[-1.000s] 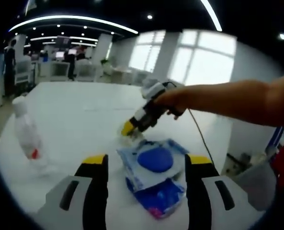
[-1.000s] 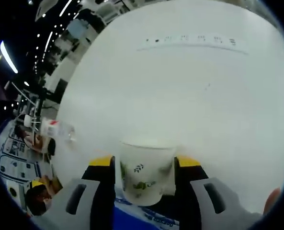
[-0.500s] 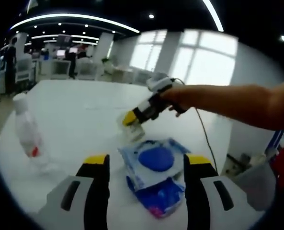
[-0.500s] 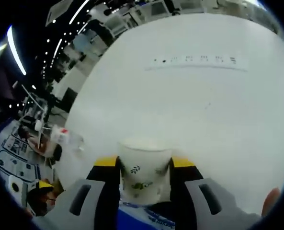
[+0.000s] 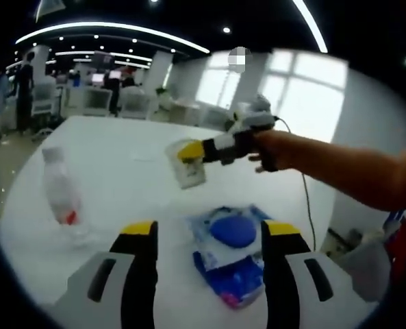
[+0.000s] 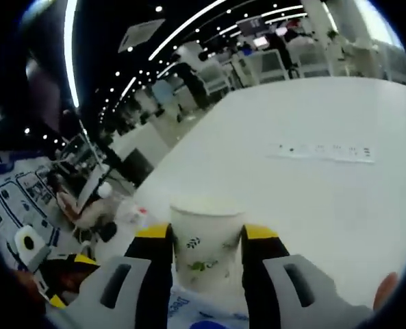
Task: Arrange the tabletop items into an orderly group along one side of the table until the central work area is clear of visible clutter.
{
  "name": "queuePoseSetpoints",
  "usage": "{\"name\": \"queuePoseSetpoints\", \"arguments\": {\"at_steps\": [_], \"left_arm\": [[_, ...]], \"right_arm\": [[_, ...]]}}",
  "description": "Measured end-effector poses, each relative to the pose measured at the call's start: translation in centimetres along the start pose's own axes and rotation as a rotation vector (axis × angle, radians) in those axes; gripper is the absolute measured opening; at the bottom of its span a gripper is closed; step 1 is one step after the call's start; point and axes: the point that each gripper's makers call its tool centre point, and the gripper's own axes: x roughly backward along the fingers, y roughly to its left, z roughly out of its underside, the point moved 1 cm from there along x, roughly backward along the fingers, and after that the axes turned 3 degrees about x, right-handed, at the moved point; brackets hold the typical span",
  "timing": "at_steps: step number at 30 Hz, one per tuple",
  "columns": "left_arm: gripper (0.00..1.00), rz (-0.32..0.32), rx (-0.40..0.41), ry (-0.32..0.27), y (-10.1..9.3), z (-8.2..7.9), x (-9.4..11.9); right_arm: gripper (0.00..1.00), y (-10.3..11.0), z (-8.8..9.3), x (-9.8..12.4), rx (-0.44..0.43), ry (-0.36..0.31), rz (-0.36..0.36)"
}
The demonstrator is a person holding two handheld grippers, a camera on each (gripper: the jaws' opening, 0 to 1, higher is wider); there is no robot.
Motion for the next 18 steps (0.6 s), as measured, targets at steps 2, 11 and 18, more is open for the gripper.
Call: {"name": "queuePoseSetpoints", "arguments": {"at_steps": [2, 11, 18], "left_arm": [[0.57, -0.022, 0.009, -0.009, 0.8, -0.1, 1.0], [0.57, -0.084, 0.036, -0.053, 2.8, -0.7, 4.6], [0.57, -0.109, 0.048, -0.073, 3.5, -0.8, 6.6]], "right_arm": [[0.38, 1.6, -0.1, -0.4, 0.017, -0.047, -0.024], [0.38, 7.4, -0.2, -2.6, 0.239, -0.241, -0.080], [0.38, 10.6, 1.4, -4.8, 0.425, -0.294, -0.126]]}}
